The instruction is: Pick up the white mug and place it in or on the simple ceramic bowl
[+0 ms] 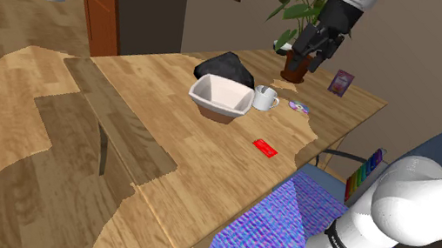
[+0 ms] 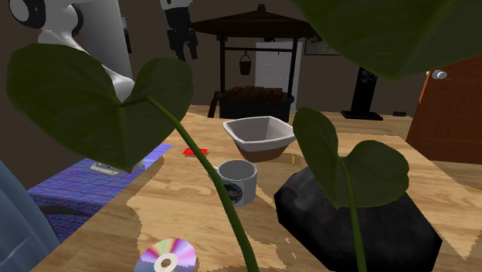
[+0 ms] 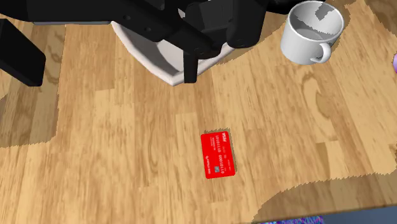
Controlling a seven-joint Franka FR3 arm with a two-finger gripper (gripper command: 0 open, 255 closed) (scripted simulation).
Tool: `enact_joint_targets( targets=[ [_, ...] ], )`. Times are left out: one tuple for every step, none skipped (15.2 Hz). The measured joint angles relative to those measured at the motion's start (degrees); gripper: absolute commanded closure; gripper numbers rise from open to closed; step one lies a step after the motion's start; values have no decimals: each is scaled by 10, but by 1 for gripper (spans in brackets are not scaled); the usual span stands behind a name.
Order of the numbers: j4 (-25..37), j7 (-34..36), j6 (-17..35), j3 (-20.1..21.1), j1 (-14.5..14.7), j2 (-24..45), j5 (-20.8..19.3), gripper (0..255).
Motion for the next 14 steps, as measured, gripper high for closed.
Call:
enact_joint_targets(
  targets=[
    [0,0,0,0,0,0,0,0],
    [-3,-4,6,-3,-1,4,-3,0],
    [-8,-10,16,-6,-3,11,-6,0],
    [-11,-18,31,-12,-5,24,-11,0],
    [-13,-28,44,-18,-8,38,-17,0],
    [-10,-35,56,-23,-10,55,-21,0],
    [-9,-45,67,-30,-12,70,-27,0],
    [-6,-53,81,-36,-15,87,-31,0],
    [-7,-62,94,-42,-17,102,-36,0],
    [-10,-70,106,-47,-19,112,-40,0],
    [-7,-78,118,-53,-21,129,-45,0],
    [-2,-84,132,-57,-22,149,-47,0],
    [-1,-92,147,-63,-24,167,-51,0],
    [1,-100,157,-68,-26,180,-54,0]
  ],
)
